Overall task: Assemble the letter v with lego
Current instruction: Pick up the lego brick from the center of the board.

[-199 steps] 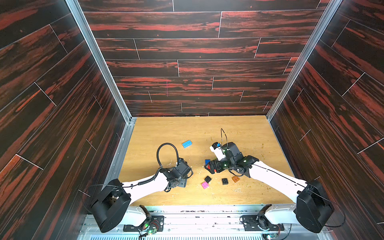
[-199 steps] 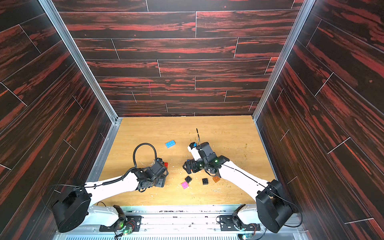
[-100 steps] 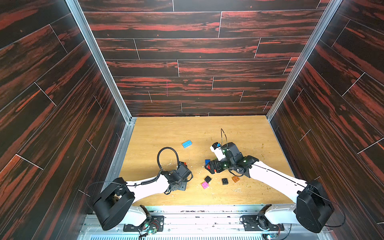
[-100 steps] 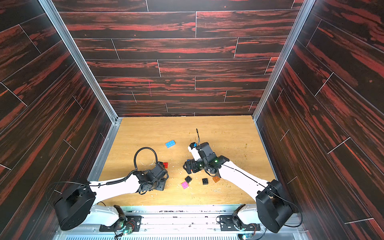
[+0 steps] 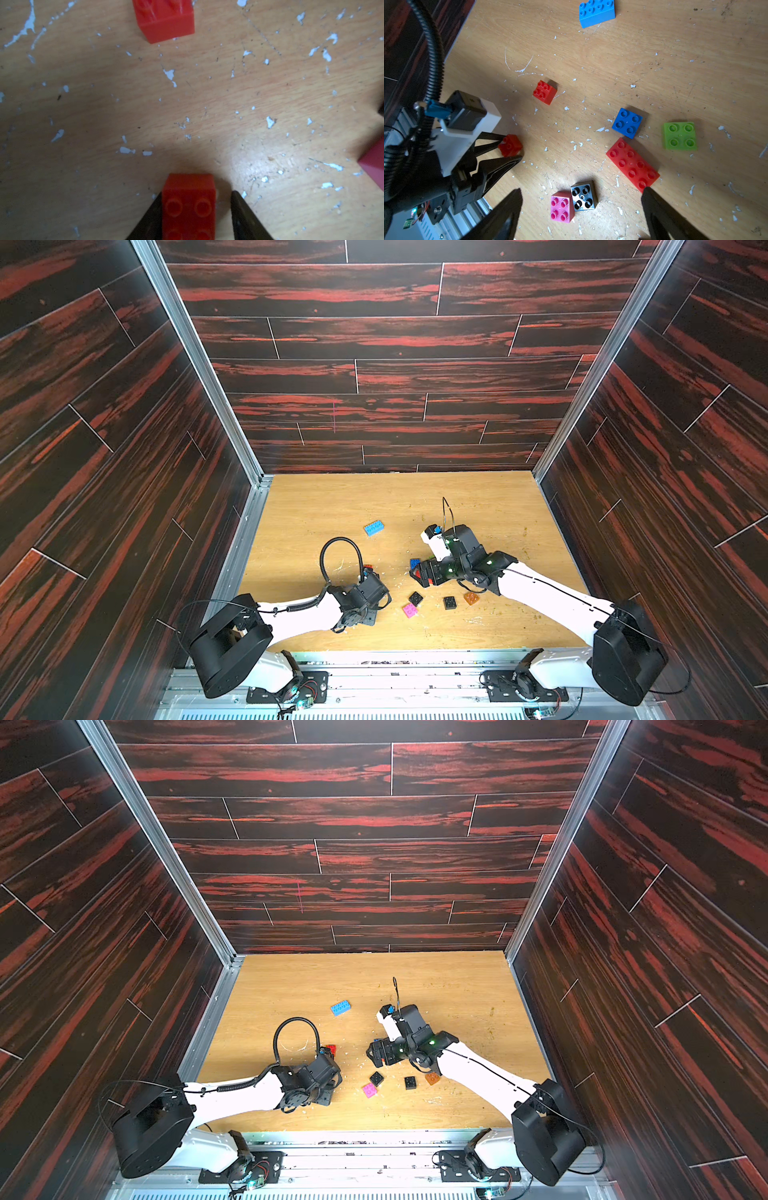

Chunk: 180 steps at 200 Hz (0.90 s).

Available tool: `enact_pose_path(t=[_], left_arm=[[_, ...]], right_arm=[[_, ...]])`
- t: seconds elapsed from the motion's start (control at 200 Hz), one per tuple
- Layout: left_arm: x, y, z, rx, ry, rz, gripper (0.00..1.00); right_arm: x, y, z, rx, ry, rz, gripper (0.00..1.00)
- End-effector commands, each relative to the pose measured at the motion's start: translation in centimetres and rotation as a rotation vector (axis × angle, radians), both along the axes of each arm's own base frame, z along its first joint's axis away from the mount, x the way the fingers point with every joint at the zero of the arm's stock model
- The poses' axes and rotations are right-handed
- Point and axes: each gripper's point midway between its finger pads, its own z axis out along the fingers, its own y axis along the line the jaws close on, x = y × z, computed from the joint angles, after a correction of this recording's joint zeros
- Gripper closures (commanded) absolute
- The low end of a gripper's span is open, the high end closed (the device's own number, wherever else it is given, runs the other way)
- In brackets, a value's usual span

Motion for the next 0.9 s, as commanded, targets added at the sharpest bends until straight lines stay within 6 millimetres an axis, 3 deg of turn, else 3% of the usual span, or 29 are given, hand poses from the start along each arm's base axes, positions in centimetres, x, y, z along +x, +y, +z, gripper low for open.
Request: enact_pose_path(t=[0.0, 0.1, 0.205, 0.466, 0.591, 0.732, 0.897], left_arm=[[-1.0, 1.5, -0.9, 0.055, 0.024, 0.023, 0.49], [-0.9, 1.7, -1.2, 0.064, 0.025, 0.037, 0.5], [-1.0, 2.0, -1.3, 0.087, 0.032, 0.041, 0.59], [-1.1, 2.6, -1.2, 0.117, 0.036, 0.046, 0.62], [-0.8, 2.3, -0.8, 0.109, 0.025, 0.044, 0.69], [0.7, 1.9, 1.5, 0.109, -0.049, 0.064, 0.7], [3.5, 2.1, 6.6, 0.107, -0.222, 0.094, 0.68]], right_arm=[[-0.5, 0.0, -0.8, -0.013, 0.021, 0.002, 0.07], [-0.5, 0.0, -0.8, -0.009, 0.023, 0.002, 0.07], [-0.6, 0.0, -0.9, -0.011, 0.027, 0.0, 0.08], [-0.4, 0.0, -1.2, -0.019, 0.026, -0.002, 0.07], [-0.2, 0.0, -1.4, -0.025, 0.027, -0.009, 0.08], [0.2, -0.2, -1.3, -0.036, 0.019, -0.029, 0.07], [0.4, -0.5, -1.3, -0.066, 0.008, -0.028, 0.08]])
